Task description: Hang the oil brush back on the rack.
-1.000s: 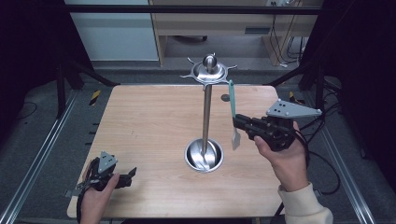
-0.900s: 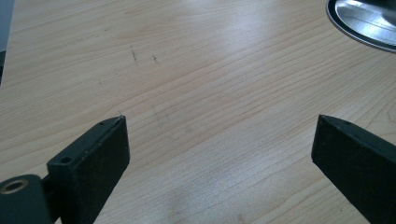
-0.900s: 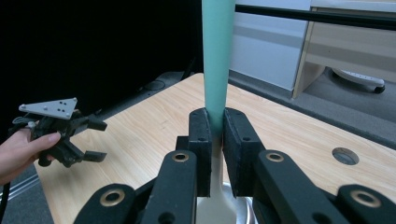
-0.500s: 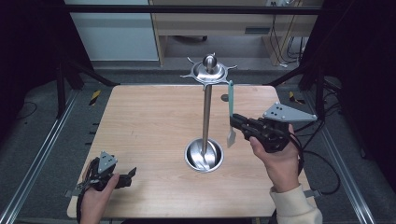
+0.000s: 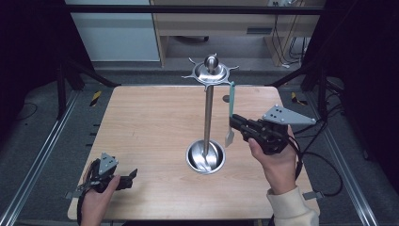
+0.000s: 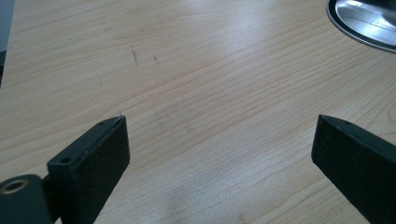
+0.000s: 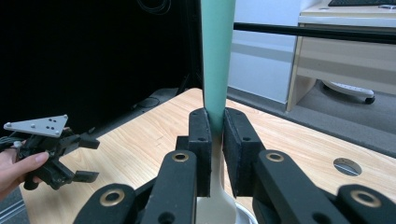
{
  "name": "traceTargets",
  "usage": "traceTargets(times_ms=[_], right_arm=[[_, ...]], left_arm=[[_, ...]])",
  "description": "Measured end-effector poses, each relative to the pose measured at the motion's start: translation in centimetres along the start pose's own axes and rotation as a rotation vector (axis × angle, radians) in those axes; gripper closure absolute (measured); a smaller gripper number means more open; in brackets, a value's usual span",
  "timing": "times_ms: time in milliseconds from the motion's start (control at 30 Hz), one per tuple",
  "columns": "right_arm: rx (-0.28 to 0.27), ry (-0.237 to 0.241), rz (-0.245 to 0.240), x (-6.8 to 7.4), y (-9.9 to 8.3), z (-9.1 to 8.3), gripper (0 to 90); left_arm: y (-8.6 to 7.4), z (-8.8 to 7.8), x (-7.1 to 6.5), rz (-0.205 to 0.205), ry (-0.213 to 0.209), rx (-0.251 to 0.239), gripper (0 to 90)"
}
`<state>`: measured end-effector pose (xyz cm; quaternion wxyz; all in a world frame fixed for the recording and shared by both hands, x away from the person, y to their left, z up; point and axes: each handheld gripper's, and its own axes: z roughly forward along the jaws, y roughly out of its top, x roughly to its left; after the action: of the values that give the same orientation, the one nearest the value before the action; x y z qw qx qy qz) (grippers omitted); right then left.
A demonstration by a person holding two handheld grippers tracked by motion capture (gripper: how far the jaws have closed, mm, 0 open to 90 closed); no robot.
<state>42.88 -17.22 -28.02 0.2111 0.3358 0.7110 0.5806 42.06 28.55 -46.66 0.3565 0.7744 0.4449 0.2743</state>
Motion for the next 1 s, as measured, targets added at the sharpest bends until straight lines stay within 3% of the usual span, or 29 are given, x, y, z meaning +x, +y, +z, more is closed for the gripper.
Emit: traceTargets(times_ms=[1000], right_arm=[[0.008,-0.016,-0.004,0.14,0.15,0.44,81.7]], left_arm=[[0.0,-0.01,0.03,0.0,0.003,-0.002,3.9]])
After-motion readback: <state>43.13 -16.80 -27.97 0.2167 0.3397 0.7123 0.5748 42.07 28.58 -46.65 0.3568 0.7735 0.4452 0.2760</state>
